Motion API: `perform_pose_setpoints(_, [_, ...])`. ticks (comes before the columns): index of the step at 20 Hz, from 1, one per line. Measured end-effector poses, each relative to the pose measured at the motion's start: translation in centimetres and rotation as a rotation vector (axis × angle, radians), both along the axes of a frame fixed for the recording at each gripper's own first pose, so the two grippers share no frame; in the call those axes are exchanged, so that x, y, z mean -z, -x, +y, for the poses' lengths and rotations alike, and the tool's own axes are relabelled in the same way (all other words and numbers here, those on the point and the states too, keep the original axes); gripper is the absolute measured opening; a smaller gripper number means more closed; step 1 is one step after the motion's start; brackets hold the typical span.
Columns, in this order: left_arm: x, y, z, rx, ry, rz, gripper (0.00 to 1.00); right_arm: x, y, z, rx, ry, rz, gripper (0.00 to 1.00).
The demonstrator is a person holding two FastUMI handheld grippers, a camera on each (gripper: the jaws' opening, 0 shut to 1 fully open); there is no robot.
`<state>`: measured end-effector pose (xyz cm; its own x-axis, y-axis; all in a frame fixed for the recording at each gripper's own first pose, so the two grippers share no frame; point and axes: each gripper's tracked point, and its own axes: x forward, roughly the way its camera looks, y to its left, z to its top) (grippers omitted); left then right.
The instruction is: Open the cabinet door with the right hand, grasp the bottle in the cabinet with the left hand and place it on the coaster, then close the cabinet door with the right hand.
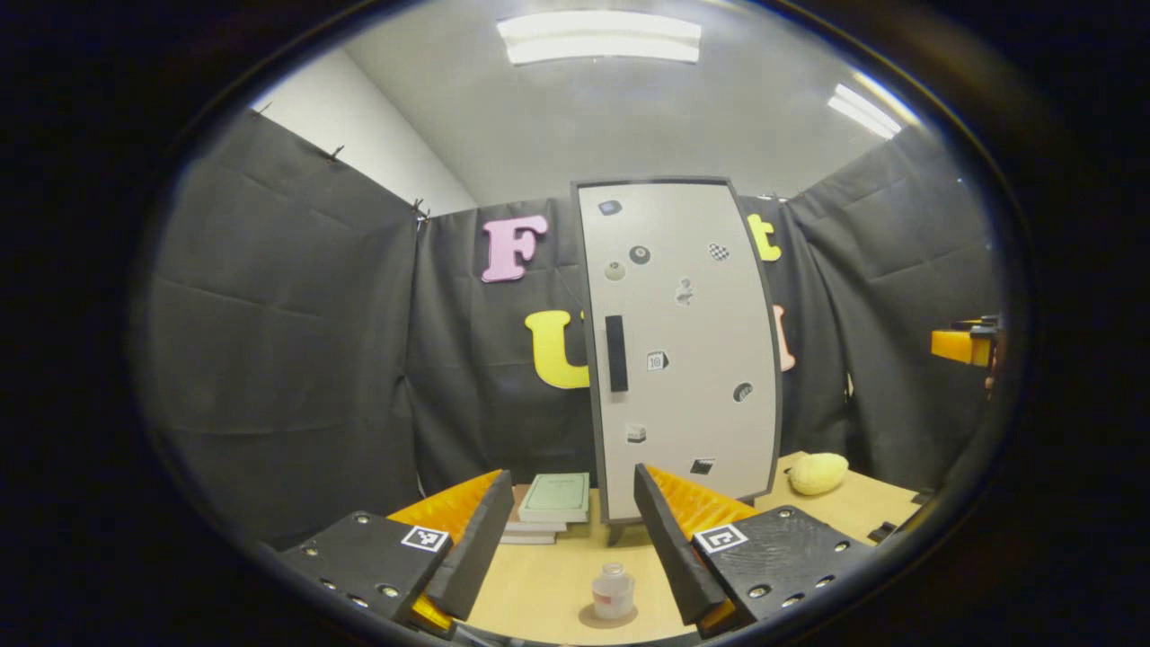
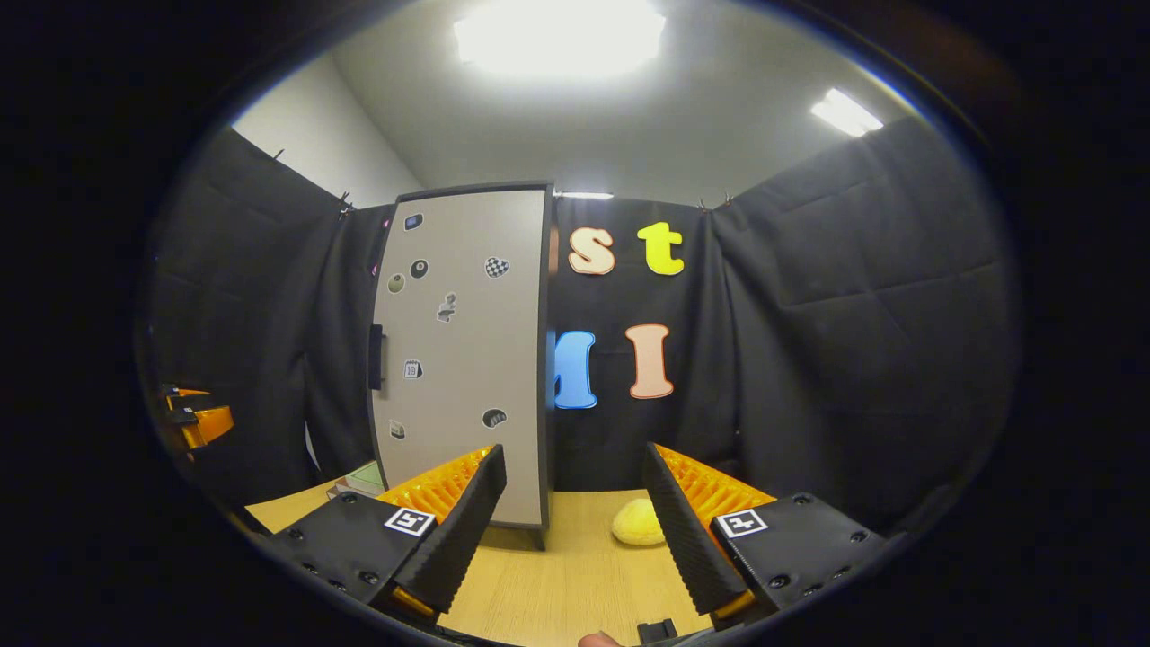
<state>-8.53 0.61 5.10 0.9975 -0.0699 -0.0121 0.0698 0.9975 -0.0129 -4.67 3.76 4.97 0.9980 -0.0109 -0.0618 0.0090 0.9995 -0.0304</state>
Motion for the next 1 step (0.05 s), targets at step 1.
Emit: perform_pose_setpoints(1, [-0.01,0.06,0.06,0.002,0.000,-0.001,0.81,0.04,0.02,0.18,-0.001,0.000,-0.001,0.97])
